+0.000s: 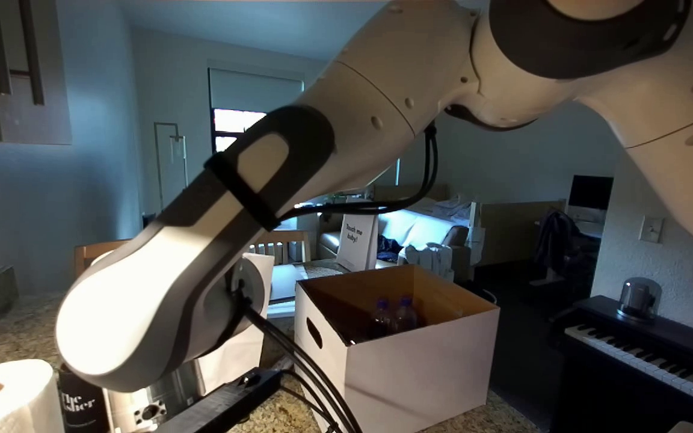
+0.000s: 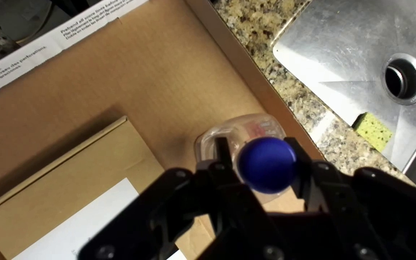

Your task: Place four empty bottles inside the white storage box

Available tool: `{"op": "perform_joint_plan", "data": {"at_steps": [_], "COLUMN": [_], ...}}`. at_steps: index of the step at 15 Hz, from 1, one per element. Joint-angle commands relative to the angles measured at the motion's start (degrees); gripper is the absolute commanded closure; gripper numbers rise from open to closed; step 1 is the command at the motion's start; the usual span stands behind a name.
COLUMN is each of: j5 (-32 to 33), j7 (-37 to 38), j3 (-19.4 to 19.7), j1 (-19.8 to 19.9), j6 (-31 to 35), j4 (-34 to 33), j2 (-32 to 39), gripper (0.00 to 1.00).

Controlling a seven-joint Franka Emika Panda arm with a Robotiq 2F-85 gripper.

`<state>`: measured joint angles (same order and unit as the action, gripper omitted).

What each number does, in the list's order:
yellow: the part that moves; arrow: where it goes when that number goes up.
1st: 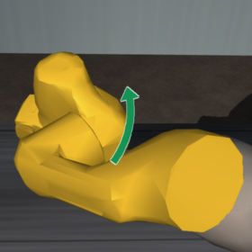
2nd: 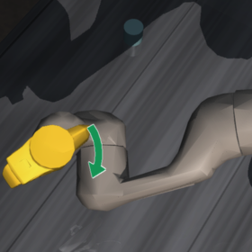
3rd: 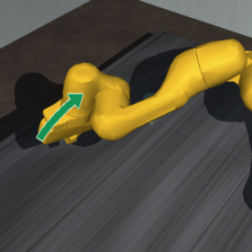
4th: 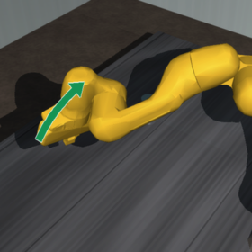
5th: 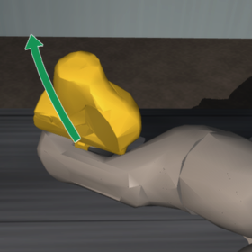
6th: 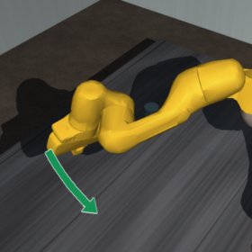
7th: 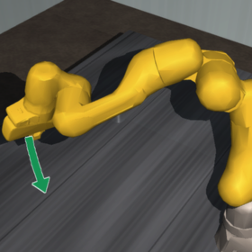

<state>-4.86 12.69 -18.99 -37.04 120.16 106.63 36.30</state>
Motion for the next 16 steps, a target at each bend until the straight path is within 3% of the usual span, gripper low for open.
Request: {"op": "perform_joint_plan", "data": {"at_steps": [1, 8, 16], "j5": [-1.2, -0.3, 7.5], "j7": [0.0, 0.9, 13.7], "j3": [-0.2, 0.3, 4.4], "j1": [0.8, 0.8, -0.2], "j6": [0.7, 0.2, -7.1], "j4": [2.5, 5.8, 7.8], "j2": [-2.0, -6.5, -18.4], "gripper": [0.85, 0.86, 0.86]}}
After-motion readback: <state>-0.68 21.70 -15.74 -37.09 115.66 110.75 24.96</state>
